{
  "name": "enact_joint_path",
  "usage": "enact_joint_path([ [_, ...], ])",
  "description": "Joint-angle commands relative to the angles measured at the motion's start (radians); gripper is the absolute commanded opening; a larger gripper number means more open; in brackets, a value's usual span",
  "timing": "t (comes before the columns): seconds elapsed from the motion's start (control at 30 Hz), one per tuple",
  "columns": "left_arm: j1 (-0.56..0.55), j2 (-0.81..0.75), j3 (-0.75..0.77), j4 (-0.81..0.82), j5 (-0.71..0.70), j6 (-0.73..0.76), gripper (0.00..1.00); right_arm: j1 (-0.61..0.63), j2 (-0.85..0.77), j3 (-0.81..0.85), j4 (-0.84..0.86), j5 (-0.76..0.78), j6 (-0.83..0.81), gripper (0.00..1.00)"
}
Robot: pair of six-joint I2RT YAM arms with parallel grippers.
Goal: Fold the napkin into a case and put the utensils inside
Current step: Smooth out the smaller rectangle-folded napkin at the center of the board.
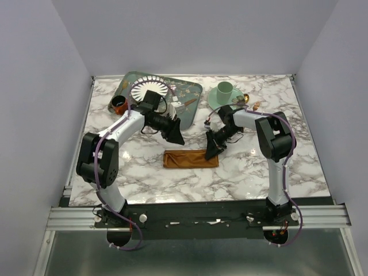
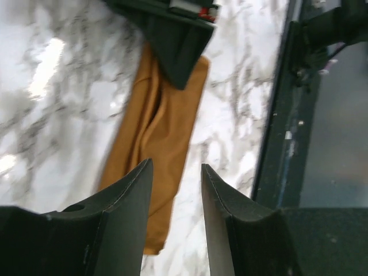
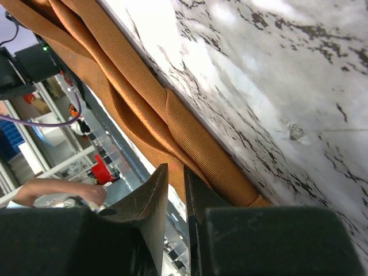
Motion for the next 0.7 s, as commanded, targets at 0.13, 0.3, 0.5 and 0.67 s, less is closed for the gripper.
enact_joint_path([
  [0.13, -0.141, 0.022, -0.214, 0.287, 0.169, -0.338, 0.48, 0.001, 0.06, -0.028, 0.071, 0.024, -0.008, 0.25],
  [0.3, -0.104, 0.125, -0.311, 0.577, 0.156, -0.588, 0.48, -0.001, 0.069, -0.04, 0.076, 0.012, -0.021, 0.25],
  [0.5, -0.043, 0.303, -0.311, 0.615, 0.16, -0.615, 0.46, -0.001, 0.087, -0.058, 0.083, 0.015, -0.032, 0.25],
  [0.67, -0.01, 0.372, -0.32, 0.612, 0.151, -0.618, 0.44, -0.001, 0.086, -0.08, 0.094, 0.02, -0.038, 0.25],
])
